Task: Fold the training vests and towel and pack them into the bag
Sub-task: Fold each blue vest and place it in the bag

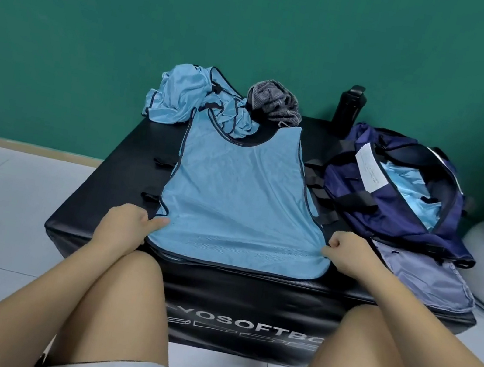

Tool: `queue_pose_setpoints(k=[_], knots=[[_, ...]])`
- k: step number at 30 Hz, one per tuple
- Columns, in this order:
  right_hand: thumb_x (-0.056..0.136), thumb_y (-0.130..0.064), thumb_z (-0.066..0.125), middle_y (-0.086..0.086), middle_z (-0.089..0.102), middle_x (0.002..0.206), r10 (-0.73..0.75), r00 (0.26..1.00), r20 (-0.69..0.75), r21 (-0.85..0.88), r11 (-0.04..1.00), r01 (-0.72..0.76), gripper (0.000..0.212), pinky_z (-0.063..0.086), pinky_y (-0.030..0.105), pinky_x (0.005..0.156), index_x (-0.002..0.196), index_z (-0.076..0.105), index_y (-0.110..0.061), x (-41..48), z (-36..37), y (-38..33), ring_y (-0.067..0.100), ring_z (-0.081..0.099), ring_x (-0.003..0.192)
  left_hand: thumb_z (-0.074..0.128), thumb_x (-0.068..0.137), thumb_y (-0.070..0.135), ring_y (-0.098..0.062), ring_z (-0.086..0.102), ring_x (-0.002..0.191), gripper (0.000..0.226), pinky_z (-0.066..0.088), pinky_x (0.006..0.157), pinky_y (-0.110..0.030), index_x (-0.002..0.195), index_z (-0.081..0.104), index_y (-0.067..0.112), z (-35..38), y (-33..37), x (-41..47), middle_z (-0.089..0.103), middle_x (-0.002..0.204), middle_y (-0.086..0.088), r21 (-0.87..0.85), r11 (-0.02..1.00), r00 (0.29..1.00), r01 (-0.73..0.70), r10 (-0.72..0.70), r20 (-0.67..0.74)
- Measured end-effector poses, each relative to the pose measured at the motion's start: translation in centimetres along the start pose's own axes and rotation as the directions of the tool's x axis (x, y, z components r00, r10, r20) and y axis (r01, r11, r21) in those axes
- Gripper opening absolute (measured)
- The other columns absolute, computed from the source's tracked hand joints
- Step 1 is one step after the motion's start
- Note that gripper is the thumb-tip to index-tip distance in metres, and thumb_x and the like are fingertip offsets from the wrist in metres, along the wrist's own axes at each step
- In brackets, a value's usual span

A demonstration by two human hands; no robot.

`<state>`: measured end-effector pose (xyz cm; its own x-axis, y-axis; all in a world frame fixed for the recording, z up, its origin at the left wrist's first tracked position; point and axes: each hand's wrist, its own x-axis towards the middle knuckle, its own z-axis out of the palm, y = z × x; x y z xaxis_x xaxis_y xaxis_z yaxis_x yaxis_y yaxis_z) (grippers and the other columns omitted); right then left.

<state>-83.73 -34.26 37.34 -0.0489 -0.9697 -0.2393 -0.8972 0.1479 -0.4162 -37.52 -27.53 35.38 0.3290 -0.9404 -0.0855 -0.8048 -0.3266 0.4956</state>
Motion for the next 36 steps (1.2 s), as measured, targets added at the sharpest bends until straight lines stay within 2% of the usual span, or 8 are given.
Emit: queue_pose_setpoints(k=[3,7,14,18,22,29,33,36], knots=[[0.090,-0.027,0.068,0.004,0.066,0.085,-0.021,1.000,-0.006,-0.160,0.987,0.019,0.022,0.045,0.037,0.066,0.089,0.053,-0.011,-0.1,-0.6,-0.5,0.023,0.060,0.077,0.061,0.093,0.072,-0.026,0.068,0.070,0.069,0.057,0.072,-0.043,0.067,0.054,0.009,0.1,0.0,0.3,0.070,0.059,-0.006,0.117,0.993,0.999,0.011,-0.016,0.047],[0.090,-0.034,0.068,0.002,0.059,0.084,-0.140,0.968,-0.208,-0.212,0.973,0.095,0.027,0.043,0.037,0.059,0.093,0.047,-0.017,0.4,-1.1,-1.3,0.024,0.058,0.076,0.052,0.089,0.085,-0.022,0.063,0.070,0.078,0.053,0.066,-0.038,0.075,0.061,0.009,-0.5,0.4,0.8,0.068,0.070,-0.003,0.254,0.967,0.999,0.020,-0.026,0.021],[0.097,-0.036,0.064,-0.001,0.053,0.084,-0.319,0.901,-0.294,-0.288,0.928,0.235,0.029,0.043,0.036,0.059,0.086,0.048,-0.015,4.4,-0.1,-4.5,0.024,0.055,0.071,0.070,0.091,0.063,-0.019,0.062,0.068,0.046,0.046,0.055,-0.035,0.083,0.054,0.020,-1.5,3.9,3.6,0.066,0.073,0.001,0.141,0.988,0.988,-0.065,0.083,-0.130],[0.100,-0.044,0.060,0.000,0.049,0.090,-0.307,0.923,-0.233,-0.392,0.898,0.199,0.035,0.039,0.035,0.062,0.095,0.041,-0.016,6.9,0.9,-5.0,0.025,0.051,0.076,0.074,0.089,0.042,-0.019,0.063,0.076,0.026,0.053,0.064,-0.037,0.083,0.058,0.022,-0.8,4.3,6.3,0.066,0.083,0.003,0.121,0.992,0.997,-0.032,0.040,-0.065],[0.099,-0.032,0.055,0.002,0.052,0.089,-0.293,0.931,-0.219,-0.489,0.858,0.156,0.023,0.037,0.035,0.061,0.094,0.040,-0.015,8.2,1.5,-4.9,0.027,0.051,0.073,0.069,0.089,0.024,-0.018,0.063,0.070,0.015,0.054,0.061,-0.038,0.080,0.058,0.023,-0.3,3.5,7.5,0.066,0.078,0.004,0.160,0.986,0.997,-0.044,0.054,-0.060],[0.099,-0.018,0.054,0.001,0.051,0.083,-0.195,0.942,-0.274,-0.527,0.849,0.022,0.018,0.021,0.031,0.047,0.099,0.037,-0.014,8.9,0.2,-3.7,0.026,0.049,0.067,0.067,0.093,0.024,-0.020,0.058,0.068,0.020,0.049,0.058,-0.037,0.082,0.050,0.026,0.1,2.5,7.7,0.060,0.082,0.003,0.212,0.972,0.989,-0.104,0.124,-0.080],[0.076,-0.006,0.070,0.005,0.050,0.074,-0.427,0.827,-0.365,-0.562,0.810,0.170,0.030,0.013,0.028,0.045,0.094,0.046,-0.011,9.5,1.0,-4.7,0.027,0.042,0.053,0.076,0.087,0.025,-0.020,0.053,0.068,0.026,0.046,0.055,-0.035,0.085,0.050,0.026,0.4,3.2,8.8,0.042,0.096,0.008,0.229,0.947,0.955,-0.225,0.261,-0.144],[0.070,-0.007,0.072,0.009,0.053,0.086,-0.620,0.702,-0.351,-0.565,0.738,0.370,0.027,0.033,0.036,0.054,0.091,0.056,-0.010,11.1,2.2,-6.7,0.034,0.054,0.071,0.075,0.090,0.027,-0.020,0.055,0.092,0.023,0.049,0.074,-0.038,0.108,0.060,0.025,1.5,4.8,10.4,0.048,0.116,0.007,0.290,0.868,0.874,-0.404,0.460,-0.158]])
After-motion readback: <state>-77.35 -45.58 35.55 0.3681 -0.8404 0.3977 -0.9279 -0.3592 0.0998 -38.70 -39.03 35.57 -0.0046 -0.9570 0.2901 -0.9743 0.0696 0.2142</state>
